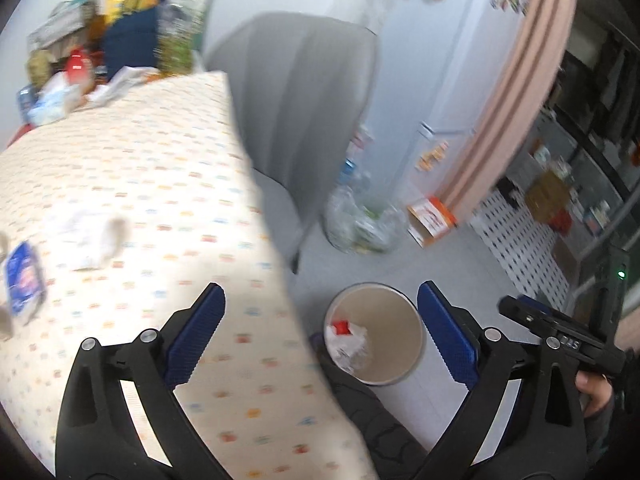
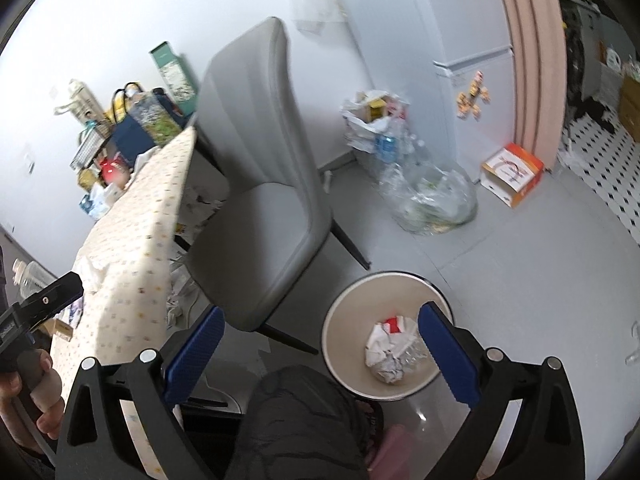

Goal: Collect trash
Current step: 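Move both tools back over the table toward the box and tissue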

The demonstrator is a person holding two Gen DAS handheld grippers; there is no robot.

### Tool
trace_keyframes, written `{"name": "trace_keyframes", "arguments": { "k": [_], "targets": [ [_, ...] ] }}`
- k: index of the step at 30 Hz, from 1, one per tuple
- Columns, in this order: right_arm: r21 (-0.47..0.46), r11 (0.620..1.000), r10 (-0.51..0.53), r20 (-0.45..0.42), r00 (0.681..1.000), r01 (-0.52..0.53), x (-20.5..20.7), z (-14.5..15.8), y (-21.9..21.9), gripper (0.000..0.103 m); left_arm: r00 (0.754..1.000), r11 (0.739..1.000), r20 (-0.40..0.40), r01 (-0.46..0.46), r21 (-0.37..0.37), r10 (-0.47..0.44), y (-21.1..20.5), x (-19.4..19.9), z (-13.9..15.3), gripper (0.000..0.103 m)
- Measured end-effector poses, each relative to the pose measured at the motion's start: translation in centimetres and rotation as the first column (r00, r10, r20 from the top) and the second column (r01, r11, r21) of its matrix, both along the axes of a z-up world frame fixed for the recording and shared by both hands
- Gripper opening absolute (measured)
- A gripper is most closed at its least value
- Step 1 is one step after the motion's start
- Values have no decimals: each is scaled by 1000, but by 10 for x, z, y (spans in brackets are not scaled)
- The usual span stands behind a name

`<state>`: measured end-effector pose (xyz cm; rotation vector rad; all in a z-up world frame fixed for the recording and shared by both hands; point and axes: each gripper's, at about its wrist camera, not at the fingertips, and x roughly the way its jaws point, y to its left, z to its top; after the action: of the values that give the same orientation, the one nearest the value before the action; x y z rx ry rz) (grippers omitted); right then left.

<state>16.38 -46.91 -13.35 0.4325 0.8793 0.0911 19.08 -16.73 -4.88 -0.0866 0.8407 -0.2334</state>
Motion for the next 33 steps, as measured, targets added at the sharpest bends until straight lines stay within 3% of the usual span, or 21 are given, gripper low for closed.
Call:
{"name": "trace_keyframes", "arguments": {
  "k": [6, 12, 16, 23, 33],
  "targets": [
    [-65, 997, 52, 26, 998, -51, 5, 23, 48, 95, 987, 990, 83, -137, -33, 140, 55, -19, 14, 97],
    [-123, 990, 85, 92, 992, -73, 5, 51, 100, 95, 955, 956, 51, -292, -12, 292, 103, -28, 16, 97],
    [-150, 983, 121, 117, 986, -103, 7, 66, 131, 95, 947, 947, 30, -318, -43, 320, 135, -39, 11, 97],
    [-148, 959, 264, 155, 952, -242, 4, 85, 185, 95, 933, 932, 98, -332, -143, 347, 186, -76, 17, 97],
    [-188, 912, 400, 201, 894, -366, 2, 90, 238, 95, 899, 906, 139, -398, -143, 416, 231, -102, 12, 97]
  ]
}}
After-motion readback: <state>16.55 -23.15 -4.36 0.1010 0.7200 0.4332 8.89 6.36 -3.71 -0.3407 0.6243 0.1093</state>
